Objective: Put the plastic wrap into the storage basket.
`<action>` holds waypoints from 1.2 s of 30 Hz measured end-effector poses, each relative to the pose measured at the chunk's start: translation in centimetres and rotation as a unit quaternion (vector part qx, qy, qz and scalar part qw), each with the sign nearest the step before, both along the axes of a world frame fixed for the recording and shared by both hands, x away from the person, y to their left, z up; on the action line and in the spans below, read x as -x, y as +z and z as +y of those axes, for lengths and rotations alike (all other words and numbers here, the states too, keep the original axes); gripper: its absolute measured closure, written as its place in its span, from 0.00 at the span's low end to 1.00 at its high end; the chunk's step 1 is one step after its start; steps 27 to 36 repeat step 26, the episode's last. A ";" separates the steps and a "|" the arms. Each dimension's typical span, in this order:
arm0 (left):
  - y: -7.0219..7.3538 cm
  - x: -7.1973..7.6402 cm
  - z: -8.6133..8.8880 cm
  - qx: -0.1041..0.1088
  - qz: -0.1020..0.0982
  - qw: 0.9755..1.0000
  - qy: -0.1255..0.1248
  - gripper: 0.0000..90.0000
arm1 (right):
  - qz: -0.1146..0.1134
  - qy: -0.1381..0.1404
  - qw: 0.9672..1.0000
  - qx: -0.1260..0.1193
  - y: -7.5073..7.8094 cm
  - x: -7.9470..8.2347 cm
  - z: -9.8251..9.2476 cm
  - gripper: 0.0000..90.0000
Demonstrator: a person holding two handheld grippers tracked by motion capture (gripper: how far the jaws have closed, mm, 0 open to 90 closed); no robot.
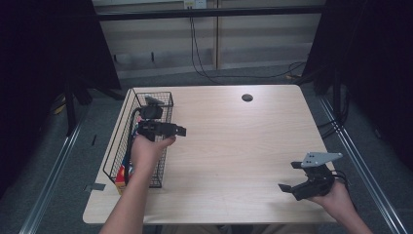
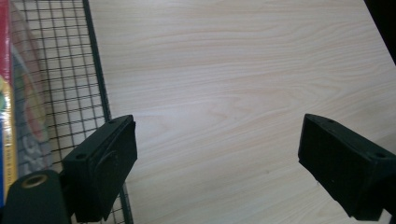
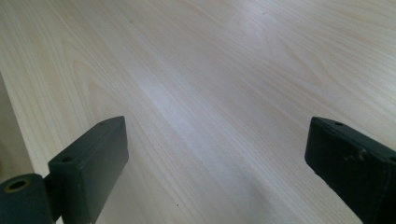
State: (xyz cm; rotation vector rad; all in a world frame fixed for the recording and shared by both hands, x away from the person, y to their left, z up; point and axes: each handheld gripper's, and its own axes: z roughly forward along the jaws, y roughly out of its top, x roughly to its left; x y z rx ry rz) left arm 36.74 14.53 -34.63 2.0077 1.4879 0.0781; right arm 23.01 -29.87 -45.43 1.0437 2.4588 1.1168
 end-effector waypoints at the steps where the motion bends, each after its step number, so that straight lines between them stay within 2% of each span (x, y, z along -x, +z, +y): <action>1: -0.1 0.0 -0.2 -0.001 0.001 1.000 -0.007 0.13 | 0.000 -0.001 1.000 -0.002 0.0 0.0 0.0 0.07; 15: -1.4 1.1 -3.0 0.013 -0.018 0.999 -0.047 0.13 | 0.004 0.000 1.000 0.004 -0.2 0.1 -0.1 0.07; 24: -2.4 2.1 -4.8 0.010 -0.039 0.997 -0.073 0.12 | 0.006 -0.003 1.000 0.002 -0.4 0.1 -0.2 0.07; 26: -2.9 2.4 -5.2 0.004 -0.044 0.996 -0.082 0.12 | 0.015 -0.003 1.000 0.007 -0.8 0.0 -0.2 0.07; 36: -2.9 2.4 -5.2 0.004 -0.044 0.996 -0.082 0.12 | 0.015 -0.003 1.000 0.007 -0.8 0.0 -0.2 0.07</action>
